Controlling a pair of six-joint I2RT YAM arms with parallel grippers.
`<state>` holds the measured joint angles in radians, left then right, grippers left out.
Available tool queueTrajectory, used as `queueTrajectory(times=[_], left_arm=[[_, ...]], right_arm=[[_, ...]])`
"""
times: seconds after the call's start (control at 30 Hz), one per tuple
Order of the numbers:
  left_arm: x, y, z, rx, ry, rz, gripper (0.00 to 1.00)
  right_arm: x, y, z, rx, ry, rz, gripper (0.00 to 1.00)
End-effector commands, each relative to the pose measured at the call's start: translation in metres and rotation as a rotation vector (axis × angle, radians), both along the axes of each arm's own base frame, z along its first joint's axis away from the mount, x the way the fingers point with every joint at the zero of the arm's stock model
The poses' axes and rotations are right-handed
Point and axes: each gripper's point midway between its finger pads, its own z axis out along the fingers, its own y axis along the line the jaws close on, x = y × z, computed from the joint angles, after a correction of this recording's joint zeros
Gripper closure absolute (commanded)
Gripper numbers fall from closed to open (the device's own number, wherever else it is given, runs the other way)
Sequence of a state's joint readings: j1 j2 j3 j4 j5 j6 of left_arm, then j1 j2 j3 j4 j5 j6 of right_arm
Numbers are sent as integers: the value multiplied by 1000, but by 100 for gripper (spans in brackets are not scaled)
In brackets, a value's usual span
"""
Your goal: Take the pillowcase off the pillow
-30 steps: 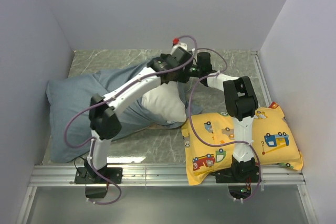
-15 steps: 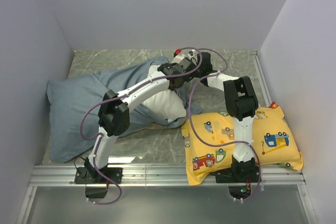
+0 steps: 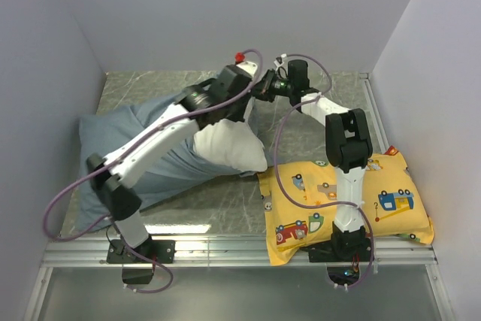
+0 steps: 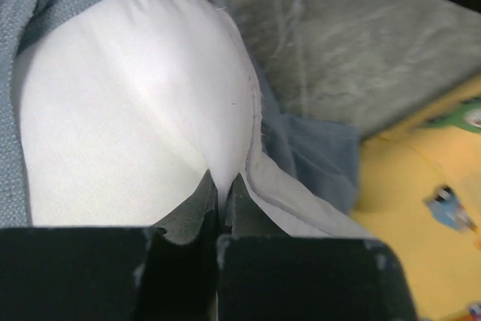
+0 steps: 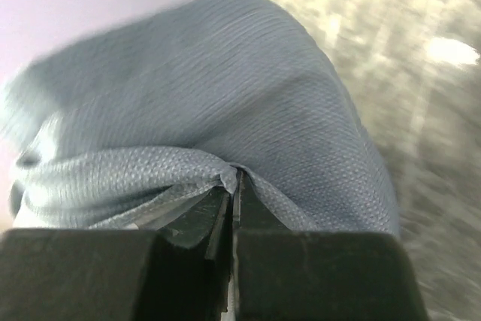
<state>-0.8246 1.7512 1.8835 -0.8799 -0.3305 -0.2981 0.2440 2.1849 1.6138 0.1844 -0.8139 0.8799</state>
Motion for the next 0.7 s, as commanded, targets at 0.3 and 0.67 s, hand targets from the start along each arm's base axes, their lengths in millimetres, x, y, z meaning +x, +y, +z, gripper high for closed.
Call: queueTrajectory(times=[0.3, 0.67], left_arm=[[-92, -6, 153, -434, -254, -393, 100], [-15, 52, 247, -507, -682, 120, 100]], right_arm=[[64, 10, 39, 37, -84, -147, 99], [28, 42, 15, -29, -82, -13, 91]])
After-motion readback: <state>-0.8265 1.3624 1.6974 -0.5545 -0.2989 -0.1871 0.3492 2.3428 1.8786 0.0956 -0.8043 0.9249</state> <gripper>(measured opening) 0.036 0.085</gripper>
